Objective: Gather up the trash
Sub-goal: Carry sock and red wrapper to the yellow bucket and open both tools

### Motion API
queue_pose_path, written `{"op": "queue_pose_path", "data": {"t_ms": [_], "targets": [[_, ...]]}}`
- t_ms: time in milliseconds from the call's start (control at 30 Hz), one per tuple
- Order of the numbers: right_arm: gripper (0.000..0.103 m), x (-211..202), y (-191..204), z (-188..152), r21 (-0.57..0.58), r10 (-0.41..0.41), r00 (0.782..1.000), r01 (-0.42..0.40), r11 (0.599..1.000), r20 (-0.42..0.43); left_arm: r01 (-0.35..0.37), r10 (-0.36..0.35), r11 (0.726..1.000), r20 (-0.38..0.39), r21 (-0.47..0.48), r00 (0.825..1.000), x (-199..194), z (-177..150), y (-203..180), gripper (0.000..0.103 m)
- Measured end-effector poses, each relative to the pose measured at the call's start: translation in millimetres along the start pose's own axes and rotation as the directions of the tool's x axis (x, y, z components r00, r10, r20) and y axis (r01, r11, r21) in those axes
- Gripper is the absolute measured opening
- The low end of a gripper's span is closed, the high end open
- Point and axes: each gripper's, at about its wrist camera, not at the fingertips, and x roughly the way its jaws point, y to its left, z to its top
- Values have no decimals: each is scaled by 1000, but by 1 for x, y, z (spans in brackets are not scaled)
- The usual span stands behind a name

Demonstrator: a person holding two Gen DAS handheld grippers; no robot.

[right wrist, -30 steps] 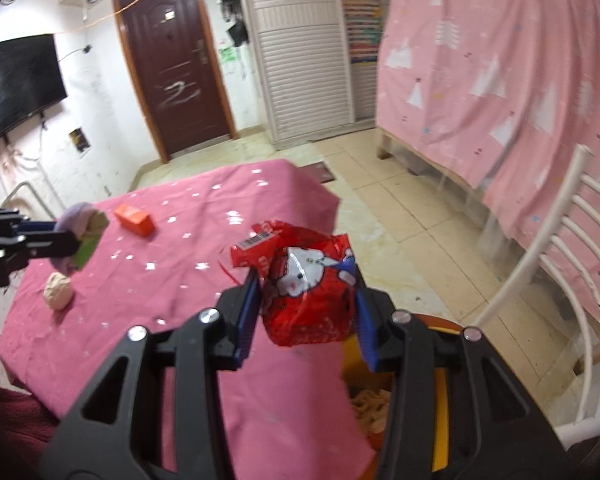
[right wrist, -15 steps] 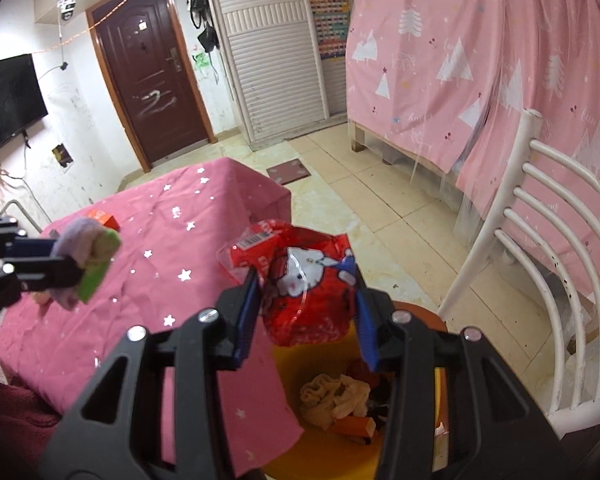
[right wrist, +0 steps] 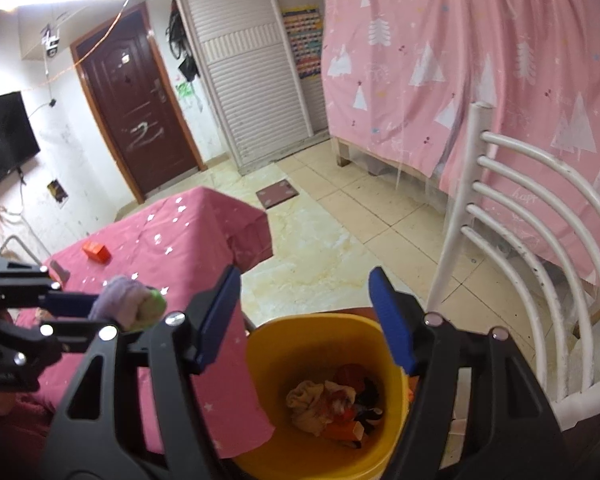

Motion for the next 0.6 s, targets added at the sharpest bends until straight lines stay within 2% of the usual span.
{"op": "queue_pose_path", "data": {"t_ms": [100, 200, 300, 600], "targets": [[64, -4, -10, 1, 25, -10, 1000, 9, 1000, 17, 26, -26, 1000, -3, 6, 1000, 3, 4, -9, 17], [64, -6, -15, 1, 42, -13, 1000, 12, 999, 27, 55, -55, 998, -4, 15, 998, 3, 7, -18, 27], [64, -8, -17, 1, 52, -12, 999, 10, 999, 36, 60, -60, 998, 7, 27, 998, 0, 7, -23, 32], [65, -6, -11, 6, 43, 0, 999, -2, 999, 37, 61, -62, 998, 28, 10, 998, -11, 2, -12, 33]]}}
